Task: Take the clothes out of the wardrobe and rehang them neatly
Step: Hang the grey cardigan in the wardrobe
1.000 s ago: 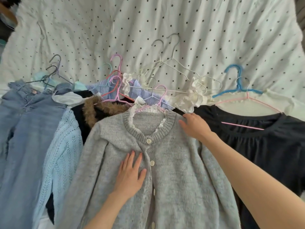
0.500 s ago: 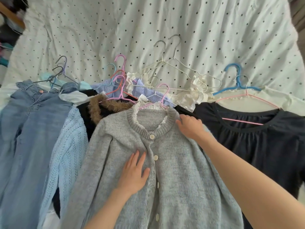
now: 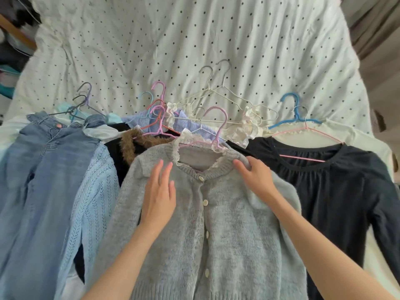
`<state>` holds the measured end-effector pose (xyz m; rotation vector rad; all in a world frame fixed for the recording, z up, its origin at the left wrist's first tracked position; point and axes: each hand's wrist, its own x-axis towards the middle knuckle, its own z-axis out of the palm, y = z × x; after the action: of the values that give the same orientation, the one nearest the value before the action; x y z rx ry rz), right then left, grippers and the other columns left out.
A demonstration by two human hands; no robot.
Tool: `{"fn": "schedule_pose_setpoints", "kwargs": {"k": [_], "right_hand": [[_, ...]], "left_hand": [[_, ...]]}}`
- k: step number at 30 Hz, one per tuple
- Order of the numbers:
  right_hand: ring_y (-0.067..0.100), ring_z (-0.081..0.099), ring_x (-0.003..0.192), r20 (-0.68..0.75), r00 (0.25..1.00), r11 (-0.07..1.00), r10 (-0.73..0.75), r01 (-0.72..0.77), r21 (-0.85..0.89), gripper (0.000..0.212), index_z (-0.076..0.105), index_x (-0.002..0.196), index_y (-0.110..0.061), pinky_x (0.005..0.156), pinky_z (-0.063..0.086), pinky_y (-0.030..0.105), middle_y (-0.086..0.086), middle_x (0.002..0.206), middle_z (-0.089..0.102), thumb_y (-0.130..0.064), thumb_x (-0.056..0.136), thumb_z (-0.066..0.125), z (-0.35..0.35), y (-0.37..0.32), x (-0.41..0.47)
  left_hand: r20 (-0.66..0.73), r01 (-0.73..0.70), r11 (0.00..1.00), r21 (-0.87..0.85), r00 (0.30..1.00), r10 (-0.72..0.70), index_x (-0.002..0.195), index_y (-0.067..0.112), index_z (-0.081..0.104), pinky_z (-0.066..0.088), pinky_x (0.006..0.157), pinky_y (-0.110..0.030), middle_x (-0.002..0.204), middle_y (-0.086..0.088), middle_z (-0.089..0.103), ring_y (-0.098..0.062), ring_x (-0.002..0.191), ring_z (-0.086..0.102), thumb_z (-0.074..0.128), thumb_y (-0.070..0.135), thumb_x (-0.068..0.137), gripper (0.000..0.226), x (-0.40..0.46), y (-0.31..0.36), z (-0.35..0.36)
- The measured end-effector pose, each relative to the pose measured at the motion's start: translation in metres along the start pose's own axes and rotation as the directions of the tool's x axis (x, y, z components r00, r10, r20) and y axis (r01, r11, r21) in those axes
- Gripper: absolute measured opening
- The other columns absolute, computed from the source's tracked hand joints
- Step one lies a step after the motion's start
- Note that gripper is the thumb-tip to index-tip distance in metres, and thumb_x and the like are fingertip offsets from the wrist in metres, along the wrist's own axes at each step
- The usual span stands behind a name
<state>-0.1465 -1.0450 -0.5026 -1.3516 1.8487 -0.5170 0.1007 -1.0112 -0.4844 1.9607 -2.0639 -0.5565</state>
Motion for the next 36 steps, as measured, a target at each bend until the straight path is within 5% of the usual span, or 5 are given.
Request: {"fn": "schedule_pose_setpoints", "kwargs": {"k": [8, 12, 17, 32, 36], "right_hand": [[0.015, 0.042, 0.060, -0.224, 0.974, 0.991, 0.034, -0.005, 0.131, 0.049, 0.047, 0.061, 0.001, 0.058, 0.032, 0.032, 0.000, 0.055, 0.043, -0.039, 0.084, 0.063, -0.062, -0.012, -0.102], [0.022, 0.046, 0.070, -0.352, 0.936, 0.993, 0.021, 0.020, 0.112, 0.046, 0.045, 0.060, -0.001, 0.065, 0.035, 0.037, 0.002, 0.057, 0.044, -0.034, 0.086, 0.063, -0.092, -0.022, -0.144], [0.016, 0.042, 0.066, -0.543, 0.838, 0.993, 0.058, 0.007, 0.117, 0.041, 0.045, 0.057, -0.008, 0.064, 0.031, 0.033, -0.004, 0.056, 0.040, -0.031, 0.086, 0.063, -0.132, -0.030, -0.217], [0.016, 0.042, 0.060, -0.974, 0.164, 0.975, 0.154, -0.184, 0.123, 0.041, 0.047, 0.055, 0.000, 0.063, 0.035, 0.034, -0.005, 0.053, 0.042, -0.024, 0.081, 0.069, -0.153, -0.046, -0.540], [0.006, 0.040, 0.060, -0.991, -0.010, 0.947, 0.135, -0.291, 0.132, 0.045, 0.038, 0.050, -0.021, 0.062, 0.027, 0.030, -0.010, 0.050, 0.038, -0.033, 0.079, 0.070, -0.151, -0.042, -0.628]], "left_hand": [[0.108, -0.241, 0.952, 0.187, 0.968, 0.224, 0.133, 0.006, 0.048, 0.023, 0.106, -0.058, 0.136, -0.015, 0.048, -0.039, 0.130, 0.038, 0.053, 0.023, 0.093, 0.044, 0.021, 0.029, -0.063], [0.069, -0.430, 0.900, 0.065, 0.902, 0.426, 0.097, 0.003, 0.064, 0.049, 0.070, -0.045, 0.080, -0.008, 0.060, -0.033, 0.074, 0.060, 0.037, 0.035, 0.090, 0.042, 0.001, 0.056, -0.086], [0.019, -0.621, 0.783, -0.040, 0.783, 0.622, 0.095, 0.010, 0.063, 0.049, 0.068, -0.040, 0.081, -0.001, 0.063, -0.025, 0.076, 0.059, 0.037, 0.046, 0.093, 0.044, -0.025, 0.108, -0.119], [-0.181, -0.940, 0.130, -0.315, 0.193, 0.964, 0.085, 0.016, 0.062, 0.042, 0.062, -0.030, 0.070, 0.001, 0.065, -0.026, 0.061, 0.057, 0.038, 0.034, 0.089, 0.029, -0.196, 0.289, -0.169], [-0.184, -0.906, -0.082, -0.415, -0.005, 0.983, 0.086, 0.019, 0.060, 0.037, 0.062, -0.028, 0.076, 0.005, 0.066, -0.027, 0.063, 0.058, 0.037, 0.037, 0.089, 0.030, -0.267, 0.337, -0.174]]}}
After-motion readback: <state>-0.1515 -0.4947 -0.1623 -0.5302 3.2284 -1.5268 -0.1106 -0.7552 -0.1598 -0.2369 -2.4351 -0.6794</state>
